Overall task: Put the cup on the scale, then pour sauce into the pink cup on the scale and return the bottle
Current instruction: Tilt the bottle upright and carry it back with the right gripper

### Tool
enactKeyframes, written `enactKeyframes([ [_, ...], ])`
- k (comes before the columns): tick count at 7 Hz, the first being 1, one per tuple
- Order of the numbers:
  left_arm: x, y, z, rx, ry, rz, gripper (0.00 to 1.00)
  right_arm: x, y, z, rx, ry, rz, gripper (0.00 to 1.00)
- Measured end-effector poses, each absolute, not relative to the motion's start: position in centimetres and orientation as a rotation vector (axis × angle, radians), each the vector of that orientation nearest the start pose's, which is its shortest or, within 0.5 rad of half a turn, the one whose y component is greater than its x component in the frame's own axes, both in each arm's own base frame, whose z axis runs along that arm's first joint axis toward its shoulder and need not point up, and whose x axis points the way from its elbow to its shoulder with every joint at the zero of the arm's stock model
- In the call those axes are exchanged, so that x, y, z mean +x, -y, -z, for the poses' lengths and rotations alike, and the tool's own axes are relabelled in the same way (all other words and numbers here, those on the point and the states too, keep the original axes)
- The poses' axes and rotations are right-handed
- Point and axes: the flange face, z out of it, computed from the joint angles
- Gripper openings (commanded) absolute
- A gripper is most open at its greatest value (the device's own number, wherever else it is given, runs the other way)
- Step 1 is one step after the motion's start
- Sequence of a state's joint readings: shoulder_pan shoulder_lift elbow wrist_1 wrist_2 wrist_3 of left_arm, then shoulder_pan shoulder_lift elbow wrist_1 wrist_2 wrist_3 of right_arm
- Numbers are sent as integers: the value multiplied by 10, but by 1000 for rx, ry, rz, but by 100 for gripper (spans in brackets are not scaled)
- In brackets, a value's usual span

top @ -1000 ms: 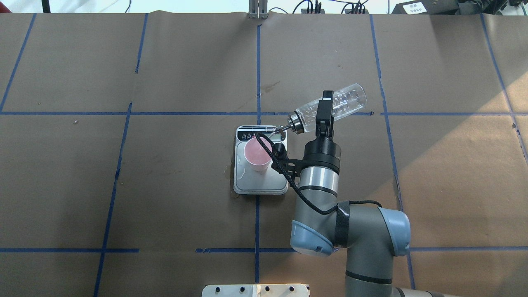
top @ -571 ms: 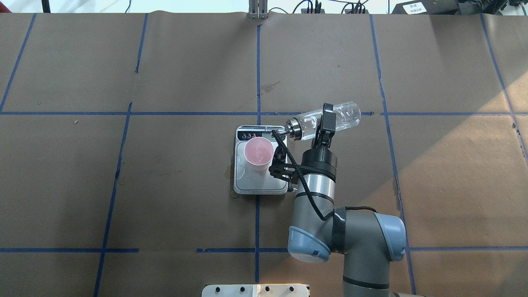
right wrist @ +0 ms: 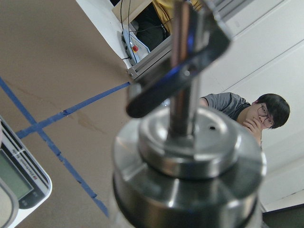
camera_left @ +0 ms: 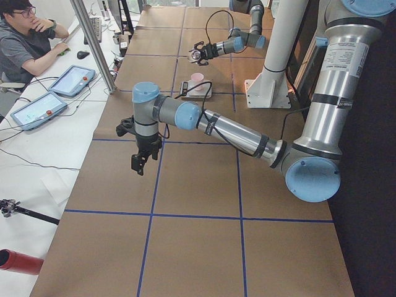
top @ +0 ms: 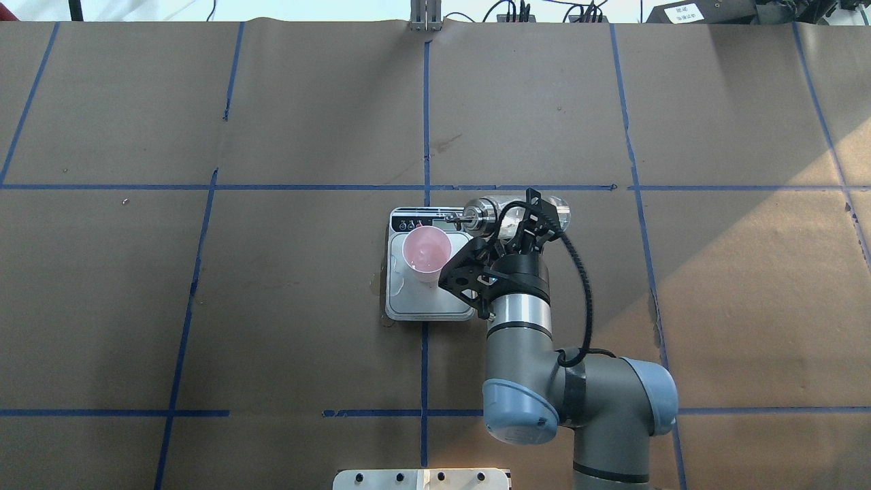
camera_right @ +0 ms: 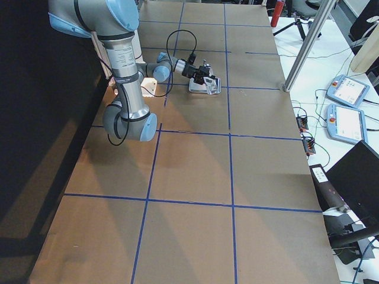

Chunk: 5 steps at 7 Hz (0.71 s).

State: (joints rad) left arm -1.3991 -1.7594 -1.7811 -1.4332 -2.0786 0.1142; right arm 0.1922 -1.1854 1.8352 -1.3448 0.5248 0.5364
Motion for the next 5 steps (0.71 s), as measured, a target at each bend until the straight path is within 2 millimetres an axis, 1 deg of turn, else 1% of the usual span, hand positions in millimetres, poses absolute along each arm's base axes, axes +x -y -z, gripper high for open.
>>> enactKeyframes([
  [1, 12, 567, -484, 245, -515, -343, 100, -500, 324, -299, 1251, 206, 194, 0],
  [2, 12, 567, -482, 249, -515, -341, 100, -476, 329, -323, 1245, 317, 119, 0],
  [3, 12, 567, -480, 253, -516, -341, 100, -453, 338, -342, 1219, 427, 35, 0],
  [4, 12, 568, -477, 258, -517, -341, 100, -432, 344, -363, 1167, 561, -73, 0],
  [5, 12, 569, -474, 264, -516, -342, 100, -404, 347, -391, 1097, 697, -177, 0],
])
